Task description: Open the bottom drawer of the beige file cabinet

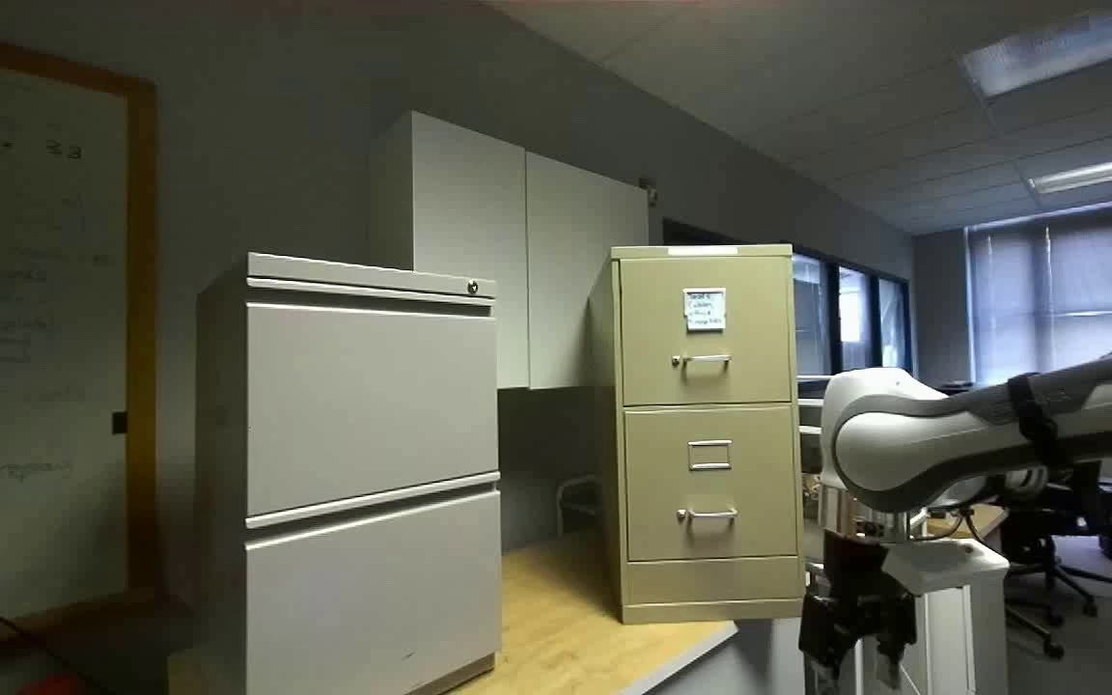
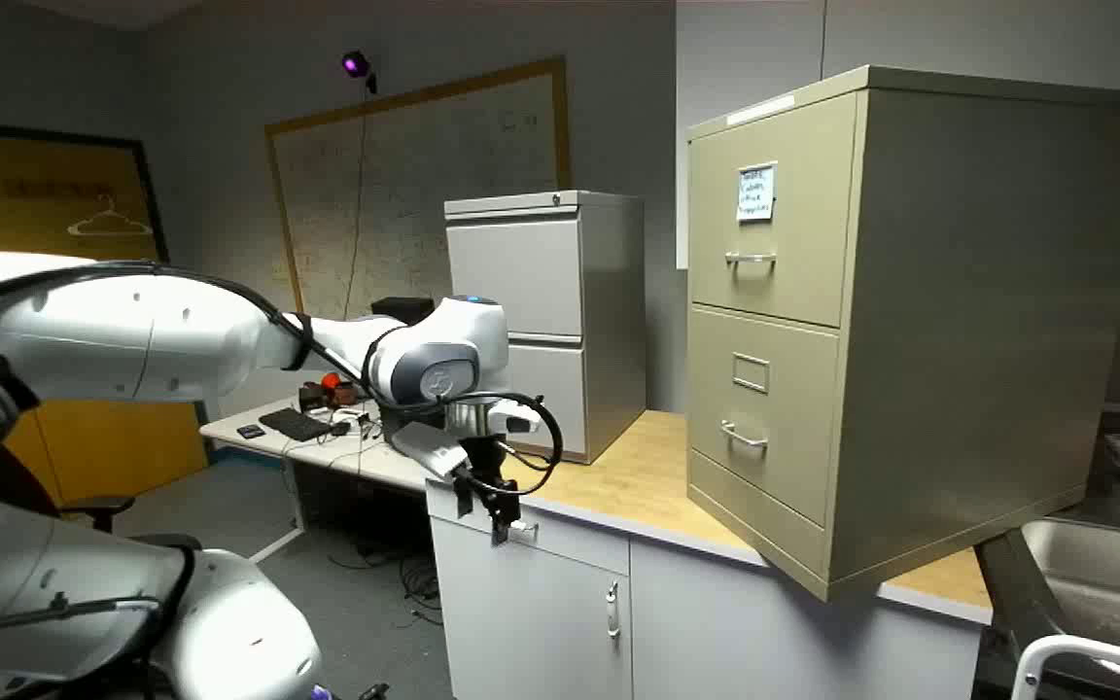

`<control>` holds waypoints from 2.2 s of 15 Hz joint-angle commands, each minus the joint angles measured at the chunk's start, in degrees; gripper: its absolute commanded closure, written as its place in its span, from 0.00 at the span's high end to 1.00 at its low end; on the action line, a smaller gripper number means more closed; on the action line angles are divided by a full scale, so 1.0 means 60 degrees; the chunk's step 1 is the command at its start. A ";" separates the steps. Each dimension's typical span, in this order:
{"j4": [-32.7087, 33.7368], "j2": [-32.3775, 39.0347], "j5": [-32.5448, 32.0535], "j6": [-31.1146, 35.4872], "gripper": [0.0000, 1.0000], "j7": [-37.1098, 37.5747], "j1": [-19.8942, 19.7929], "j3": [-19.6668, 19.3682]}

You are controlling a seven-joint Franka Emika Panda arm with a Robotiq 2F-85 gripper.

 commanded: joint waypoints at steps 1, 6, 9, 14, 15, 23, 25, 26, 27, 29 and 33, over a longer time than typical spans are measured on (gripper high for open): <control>0.0015 0.0007 0.0025 -0.0015 1.00 -0.0025 -0.0038 0.0031; 0.0015 0.0007 0.0025 -0.0013 1.00 -0.0025 -0.0038 0.0031; 0.0015 0.0007 0.0025 -0.0012 1.00 -0.0025 -0.0038 0.0031; 0.0264 0.0575 0.0286 0.0787 1.00 -0.0319 0.0064 -0.0284; 0.0384 0.0752 0.0372 0.1060 1.00 -0.0307 0.0083 -0.0330; 0.2773 0.2769 0.2499 0.3458 1.00 -0.0501 0.0487 -0.1236; 0.3642 0.3427 0.3123 0.3737 1.00 -0.0596 0.0593 -0.1500; 0.4134 0.3828 0.3429 0.3847 1.00 -0.0630 0.0614 -0.1638; 0.4588 0.4200 0.3735 0.3923 1.00 -0.0661 0.0630 -0.1761; 0.5501 0.4938 0.4323 0.3962 1.00 -0.0682 0.0587 -0.1978; 0.7245 0.6502 0.5493 0.3788 1.00 -0.0731 0.0293 -0.2247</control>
